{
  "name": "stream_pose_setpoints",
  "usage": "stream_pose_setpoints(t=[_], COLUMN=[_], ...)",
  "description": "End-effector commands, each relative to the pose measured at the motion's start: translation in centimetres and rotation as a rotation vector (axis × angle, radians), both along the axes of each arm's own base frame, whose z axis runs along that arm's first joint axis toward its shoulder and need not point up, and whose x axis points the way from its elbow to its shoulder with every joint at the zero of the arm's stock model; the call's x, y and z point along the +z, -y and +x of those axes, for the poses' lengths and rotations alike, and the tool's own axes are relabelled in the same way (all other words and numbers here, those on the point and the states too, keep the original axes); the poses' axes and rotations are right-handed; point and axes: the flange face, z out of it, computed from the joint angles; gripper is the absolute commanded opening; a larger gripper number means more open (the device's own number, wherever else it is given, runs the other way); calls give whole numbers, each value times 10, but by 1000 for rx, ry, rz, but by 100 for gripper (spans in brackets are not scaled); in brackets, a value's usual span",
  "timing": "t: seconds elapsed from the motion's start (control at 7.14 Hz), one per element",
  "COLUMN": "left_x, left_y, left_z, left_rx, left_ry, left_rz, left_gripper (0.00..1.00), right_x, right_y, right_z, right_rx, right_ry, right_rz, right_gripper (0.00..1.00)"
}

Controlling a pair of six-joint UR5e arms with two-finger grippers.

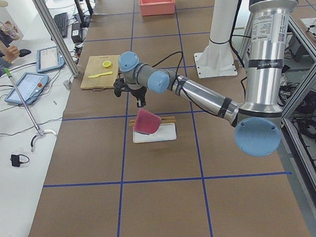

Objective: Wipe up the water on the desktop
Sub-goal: 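Lift the pink cloth off the white tray with the left gripper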

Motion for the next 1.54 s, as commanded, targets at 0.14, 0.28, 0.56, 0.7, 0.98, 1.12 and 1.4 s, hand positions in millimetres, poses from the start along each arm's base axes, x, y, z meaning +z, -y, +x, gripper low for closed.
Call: stream_pose_setpoints(t=[0.14,0.28,0.56,0.7,0.98,1.12,1.4], left_x=[-63,-57,-20,2,46,69,86], left_y=[20,20,12,8,-1,3,13], left_z=[5,2,-10,-15,-20,-18,-10], left_rx=[-20,-22,8,37,71,66,72], left_ry=[-1,8,45,98,129,123,126], left_rz=[-24,-24,-5,39,53,61,42], left_gripper=[0,0,26,45,65,65,65], right_x=[-26,-26,-25,-24,-20,-20,-20], right_y=[6,6,6,4,2,1,1], right_z=[-22,-22,-22,-22,-22,-22,-22], right_rx=[-5,-6,-6,-6,-6,-8,-8], right_ry=[43,43,41,42,40,41,41], right_rz=[-25,-27,-28,-31,-39,-39,-38], right_gripper=[100,100,100,100,100,100,100])
